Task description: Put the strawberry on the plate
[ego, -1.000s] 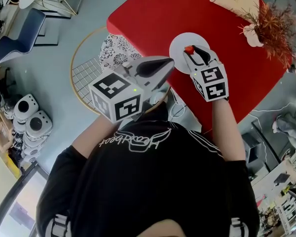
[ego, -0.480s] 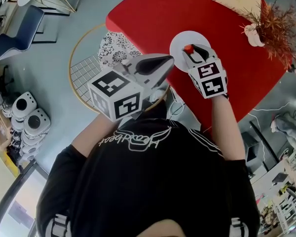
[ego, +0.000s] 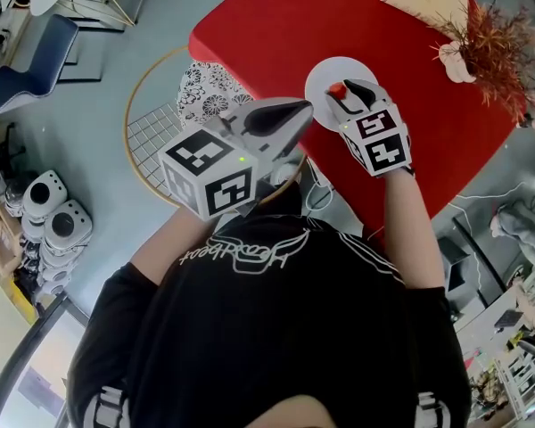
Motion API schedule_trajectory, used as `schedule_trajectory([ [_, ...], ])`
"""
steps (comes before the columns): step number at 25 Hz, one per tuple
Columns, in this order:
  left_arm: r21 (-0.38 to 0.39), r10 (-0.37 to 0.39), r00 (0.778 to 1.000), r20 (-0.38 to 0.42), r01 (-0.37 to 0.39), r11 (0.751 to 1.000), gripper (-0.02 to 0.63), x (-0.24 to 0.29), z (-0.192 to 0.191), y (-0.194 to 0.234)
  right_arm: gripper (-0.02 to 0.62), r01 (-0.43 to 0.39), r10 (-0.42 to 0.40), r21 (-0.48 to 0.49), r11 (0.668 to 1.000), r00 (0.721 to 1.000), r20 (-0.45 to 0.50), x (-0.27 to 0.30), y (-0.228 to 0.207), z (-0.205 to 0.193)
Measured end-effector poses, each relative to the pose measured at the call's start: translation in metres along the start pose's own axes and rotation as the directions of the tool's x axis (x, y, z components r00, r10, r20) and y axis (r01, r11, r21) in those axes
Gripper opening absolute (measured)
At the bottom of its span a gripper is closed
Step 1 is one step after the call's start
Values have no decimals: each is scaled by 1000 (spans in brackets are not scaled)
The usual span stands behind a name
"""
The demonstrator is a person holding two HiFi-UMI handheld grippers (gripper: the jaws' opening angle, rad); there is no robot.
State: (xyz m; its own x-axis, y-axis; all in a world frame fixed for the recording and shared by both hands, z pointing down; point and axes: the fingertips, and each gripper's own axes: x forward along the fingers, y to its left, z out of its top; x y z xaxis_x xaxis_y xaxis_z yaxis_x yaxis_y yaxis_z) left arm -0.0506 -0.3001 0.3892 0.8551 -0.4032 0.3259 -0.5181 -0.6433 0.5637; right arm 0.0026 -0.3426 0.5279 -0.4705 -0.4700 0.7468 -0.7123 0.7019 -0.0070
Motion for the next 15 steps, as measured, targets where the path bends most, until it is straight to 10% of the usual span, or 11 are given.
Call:
schedule_trajectory([
  [15, -6, -1, 1000, 9, 1, 1000, 8, 2, 2, 3, 192, 13, -14, -40, 999, 1000, -20, -2, -2, 0],
])
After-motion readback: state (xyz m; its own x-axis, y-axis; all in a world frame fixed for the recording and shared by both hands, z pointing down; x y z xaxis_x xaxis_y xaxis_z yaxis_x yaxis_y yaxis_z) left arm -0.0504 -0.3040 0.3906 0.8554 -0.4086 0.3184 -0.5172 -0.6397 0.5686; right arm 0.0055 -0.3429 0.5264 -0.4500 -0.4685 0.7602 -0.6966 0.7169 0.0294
